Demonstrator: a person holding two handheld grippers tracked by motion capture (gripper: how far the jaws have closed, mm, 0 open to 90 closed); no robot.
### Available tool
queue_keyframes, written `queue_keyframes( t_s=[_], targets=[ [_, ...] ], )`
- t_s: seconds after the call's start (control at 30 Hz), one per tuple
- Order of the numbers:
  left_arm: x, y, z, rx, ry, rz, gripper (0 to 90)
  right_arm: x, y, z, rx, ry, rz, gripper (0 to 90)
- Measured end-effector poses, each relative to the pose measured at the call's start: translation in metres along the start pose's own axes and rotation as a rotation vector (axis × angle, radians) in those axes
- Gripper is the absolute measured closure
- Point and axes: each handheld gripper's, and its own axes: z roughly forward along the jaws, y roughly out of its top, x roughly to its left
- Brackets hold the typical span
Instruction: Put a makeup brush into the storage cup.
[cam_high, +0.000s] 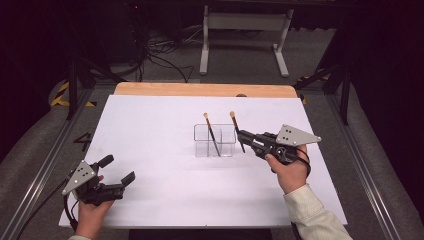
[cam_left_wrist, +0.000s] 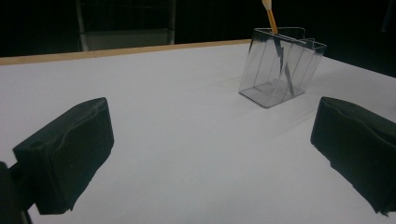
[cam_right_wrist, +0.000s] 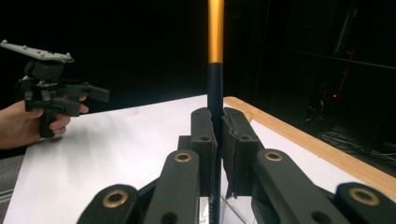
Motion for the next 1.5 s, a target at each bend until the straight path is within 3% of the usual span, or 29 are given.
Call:
queue_keyframes(
  t_s=[0.43,0.73,1.5],
  targets=[
    [-0.001,-0.001,0.002,0.002,0.001,0.018,0.3,-0.002,0.001,0.012,-0.029,-0.032,0.035,83.9],
    [0.000,-0.002,0.004,0.006,-0.002,0.003,0.3,-0.006,0.004,0.028,-0.039,-0.032,0.051,83.9],
    [0.000,-0.003,0.004,0.011,-0.007,-0.009,0.3,-0.013,0.008,0.064,-0.007,-0.040,0.059,83.9]
  ],
)
